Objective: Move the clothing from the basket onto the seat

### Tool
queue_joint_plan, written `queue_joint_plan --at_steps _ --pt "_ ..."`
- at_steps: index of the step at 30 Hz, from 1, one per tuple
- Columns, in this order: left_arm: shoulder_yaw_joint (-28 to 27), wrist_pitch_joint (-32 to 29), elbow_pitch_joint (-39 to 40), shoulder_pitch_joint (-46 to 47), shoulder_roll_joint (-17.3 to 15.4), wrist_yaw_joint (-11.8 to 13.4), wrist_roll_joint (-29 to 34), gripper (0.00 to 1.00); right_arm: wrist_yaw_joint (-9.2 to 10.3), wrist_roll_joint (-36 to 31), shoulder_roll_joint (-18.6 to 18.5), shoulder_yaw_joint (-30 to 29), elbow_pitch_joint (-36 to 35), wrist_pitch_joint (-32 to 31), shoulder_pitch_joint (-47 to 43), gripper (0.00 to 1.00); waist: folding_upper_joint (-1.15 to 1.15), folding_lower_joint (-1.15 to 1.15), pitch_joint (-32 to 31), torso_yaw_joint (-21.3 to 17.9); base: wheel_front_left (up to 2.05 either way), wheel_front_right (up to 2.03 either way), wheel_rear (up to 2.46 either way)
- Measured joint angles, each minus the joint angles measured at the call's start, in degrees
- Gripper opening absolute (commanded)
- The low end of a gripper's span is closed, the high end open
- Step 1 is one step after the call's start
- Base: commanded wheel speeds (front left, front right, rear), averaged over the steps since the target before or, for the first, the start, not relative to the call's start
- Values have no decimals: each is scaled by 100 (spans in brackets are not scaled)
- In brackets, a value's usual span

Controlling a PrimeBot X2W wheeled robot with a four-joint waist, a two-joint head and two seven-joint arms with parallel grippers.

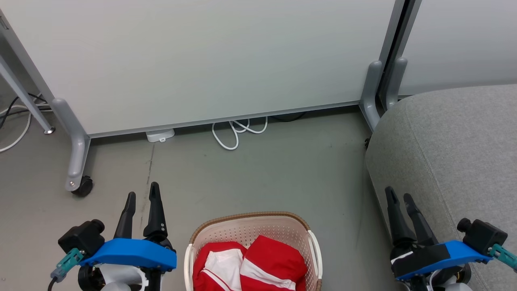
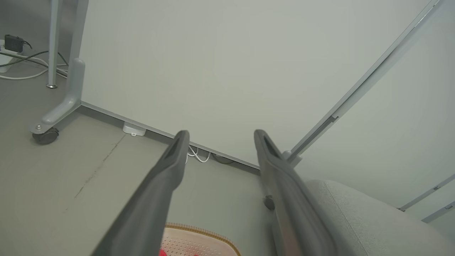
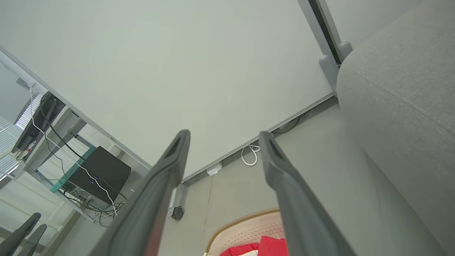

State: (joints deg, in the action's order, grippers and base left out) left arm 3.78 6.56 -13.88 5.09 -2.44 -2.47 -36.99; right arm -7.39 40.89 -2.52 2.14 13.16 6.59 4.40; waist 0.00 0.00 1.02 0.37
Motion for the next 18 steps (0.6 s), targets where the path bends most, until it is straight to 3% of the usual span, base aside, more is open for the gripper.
queue_joint_plan --at_steps 18 --pt "247 269 -94 72 -13 66 1209 100 -1 -1150 -3 176 51 263 3 100 0 0 -10 19 0 0 0"
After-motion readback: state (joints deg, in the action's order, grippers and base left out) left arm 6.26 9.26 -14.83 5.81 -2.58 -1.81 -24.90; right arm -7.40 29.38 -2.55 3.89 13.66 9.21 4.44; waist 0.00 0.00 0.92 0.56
